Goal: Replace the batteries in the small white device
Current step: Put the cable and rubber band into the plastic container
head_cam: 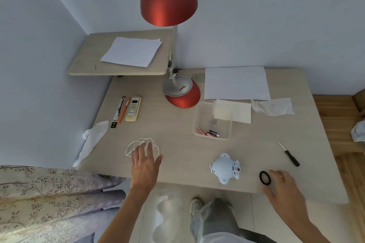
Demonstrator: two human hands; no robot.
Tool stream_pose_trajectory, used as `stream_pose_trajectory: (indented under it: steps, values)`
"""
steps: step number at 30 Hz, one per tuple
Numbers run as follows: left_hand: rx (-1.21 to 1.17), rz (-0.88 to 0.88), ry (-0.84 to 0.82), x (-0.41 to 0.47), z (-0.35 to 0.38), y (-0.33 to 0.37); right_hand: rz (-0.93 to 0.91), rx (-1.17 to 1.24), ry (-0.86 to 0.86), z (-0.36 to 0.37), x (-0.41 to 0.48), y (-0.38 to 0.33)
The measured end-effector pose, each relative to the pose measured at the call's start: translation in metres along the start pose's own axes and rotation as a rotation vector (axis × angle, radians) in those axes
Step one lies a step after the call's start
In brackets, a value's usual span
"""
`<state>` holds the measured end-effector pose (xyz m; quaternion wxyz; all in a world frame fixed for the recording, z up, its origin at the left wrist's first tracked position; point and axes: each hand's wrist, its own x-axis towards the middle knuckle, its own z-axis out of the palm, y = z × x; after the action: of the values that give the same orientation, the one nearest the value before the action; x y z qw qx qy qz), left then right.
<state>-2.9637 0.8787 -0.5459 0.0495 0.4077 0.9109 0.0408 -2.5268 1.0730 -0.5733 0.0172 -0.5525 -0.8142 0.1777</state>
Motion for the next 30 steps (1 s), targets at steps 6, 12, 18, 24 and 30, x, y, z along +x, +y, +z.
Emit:
stream_pose_trajectory:
  steps: [6, 12, 18, 24, 30]
  values:
    - [0.143, -0.079, -0.115, 0.019, 0.012, -0.053, 0.009, -0.029, 0.0, 0.012, -0.003, 0.002]
    - [0.069, -0.153, -0.23, 0.033, 0.025, -0.062, 0.021, -0.013, 0.016, 0.018, -0.001, -0.005]
    - [-0.04, -0.164, -0.245, 0.037, 0.038, -0.06, 0.053, 0.061, 0.052, 0.018, 0.0, -0.01]
    - [-0.045, -0.199, -0.247, 0.04, 0.039, -0.059, 0.079, 0.089, 0.053, 0.023, -0.004, -0.01]
    - [-0.04, -0.229, -0.238, 0.049, 0.041, -0.069, 0.1, 0.136, 0.08, 0.026, -0.007, -0.014]
